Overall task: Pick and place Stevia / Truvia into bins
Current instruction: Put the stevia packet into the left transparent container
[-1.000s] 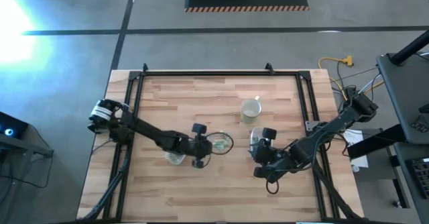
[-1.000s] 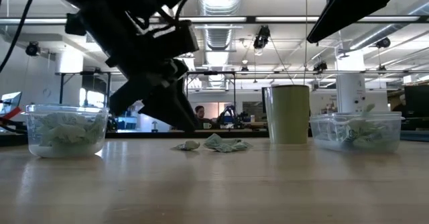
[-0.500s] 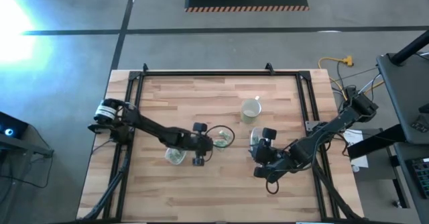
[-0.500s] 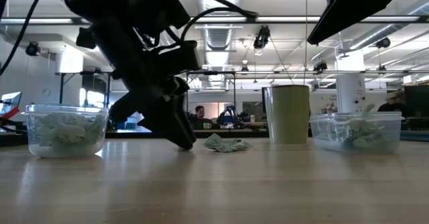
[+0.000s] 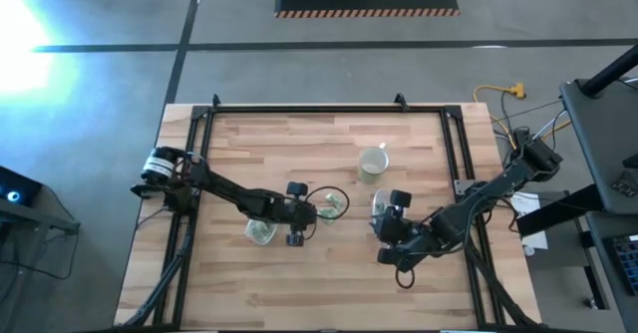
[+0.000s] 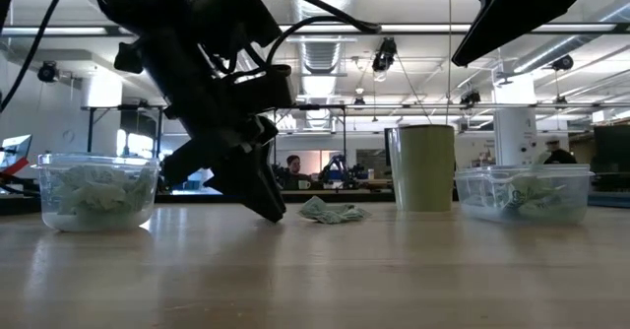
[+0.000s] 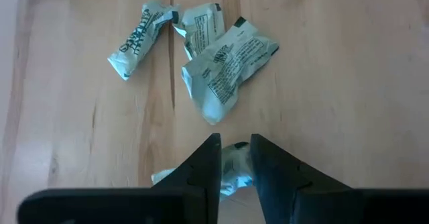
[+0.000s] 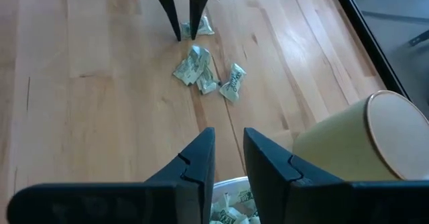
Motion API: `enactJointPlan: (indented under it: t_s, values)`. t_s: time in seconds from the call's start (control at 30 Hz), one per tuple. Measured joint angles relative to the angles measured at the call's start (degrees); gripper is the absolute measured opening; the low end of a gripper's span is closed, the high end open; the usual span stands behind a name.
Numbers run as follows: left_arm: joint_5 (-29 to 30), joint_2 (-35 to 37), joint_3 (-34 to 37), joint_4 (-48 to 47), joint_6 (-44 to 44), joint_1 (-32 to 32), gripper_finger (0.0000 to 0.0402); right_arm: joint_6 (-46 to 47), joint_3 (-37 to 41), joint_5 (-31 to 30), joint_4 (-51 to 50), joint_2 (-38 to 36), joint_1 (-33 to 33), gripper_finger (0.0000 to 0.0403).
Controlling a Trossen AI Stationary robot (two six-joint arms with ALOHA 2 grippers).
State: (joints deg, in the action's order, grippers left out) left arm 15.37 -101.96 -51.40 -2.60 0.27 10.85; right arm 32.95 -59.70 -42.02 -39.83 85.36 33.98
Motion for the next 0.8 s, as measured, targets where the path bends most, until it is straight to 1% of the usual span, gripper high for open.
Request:
enactJointPlan:
  t_s: [0.1,0.3,0.43,0.53,0.8]
  values:
    - [0.1,0.8,-0.3,-0.1,0.4,0.0,0.0058,0.0,0.0,0.0,0.0,0.0,0.0,0.0068]
    - [0.1,3.9,0.1,-0.5,1.6,0.0,0.0057,0.0,0.1,0.0,0.0,0.0,0.0,0.0075]
    - [0.2,5.6,0.2,-5.1,1.6,0.0,0.0057,0.0,0.2,0.0,0.0,0.0,0.0,0.0077]
    - [0.2,5.5,0.5,-8.9,1.6,0.1,0.0057,0.0,0.2,0.0,0.1,0.0,0.0,0.0073]
    - [0.2,5.5,2.0,-6.6,1.6,0.1,0.0057,0.0,0.4,0.0,0.3,0.0,0.0,0.0065]
